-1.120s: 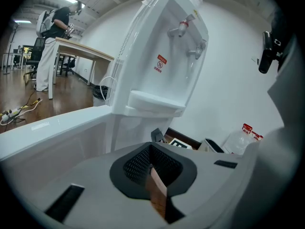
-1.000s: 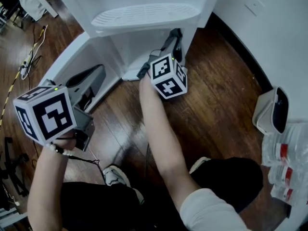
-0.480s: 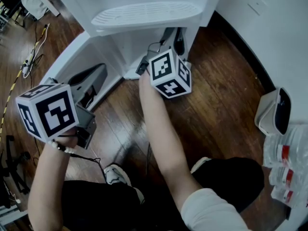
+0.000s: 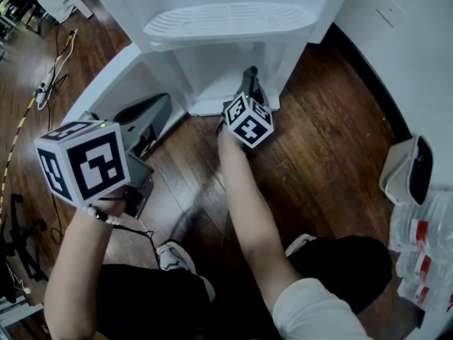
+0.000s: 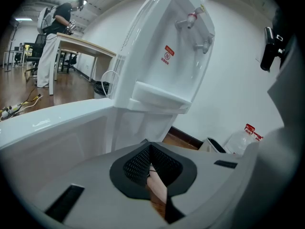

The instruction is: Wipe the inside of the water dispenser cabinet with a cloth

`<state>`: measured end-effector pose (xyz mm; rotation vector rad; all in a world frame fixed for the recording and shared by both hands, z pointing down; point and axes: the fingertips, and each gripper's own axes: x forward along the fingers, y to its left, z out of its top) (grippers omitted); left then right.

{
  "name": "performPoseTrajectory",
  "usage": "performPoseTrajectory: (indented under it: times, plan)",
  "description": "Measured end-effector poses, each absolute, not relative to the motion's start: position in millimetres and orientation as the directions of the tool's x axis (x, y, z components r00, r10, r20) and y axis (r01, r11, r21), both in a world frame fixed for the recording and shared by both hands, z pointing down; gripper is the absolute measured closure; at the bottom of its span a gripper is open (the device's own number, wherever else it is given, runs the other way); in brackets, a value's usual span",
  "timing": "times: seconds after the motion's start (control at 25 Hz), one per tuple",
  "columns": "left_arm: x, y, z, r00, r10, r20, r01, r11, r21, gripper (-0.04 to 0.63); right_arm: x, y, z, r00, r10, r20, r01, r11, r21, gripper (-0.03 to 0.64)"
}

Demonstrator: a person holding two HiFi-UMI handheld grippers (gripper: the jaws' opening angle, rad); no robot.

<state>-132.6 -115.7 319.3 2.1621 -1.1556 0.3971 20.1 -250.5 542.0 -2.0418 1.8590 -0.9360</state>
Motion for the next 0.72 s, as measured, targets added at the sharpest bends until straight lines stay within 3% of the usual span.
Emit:
performPoseTrajectory:
  times: [0.72]
  plan:
    - [-144.0,-114.5,341.1,0.567,-0.597,0.567,-0.821,-0.363,0.440,0.598,25.0,-360.6,578.6,0.040,-0.892,0.450,-0.902,-0.226,-0.369,0.578]
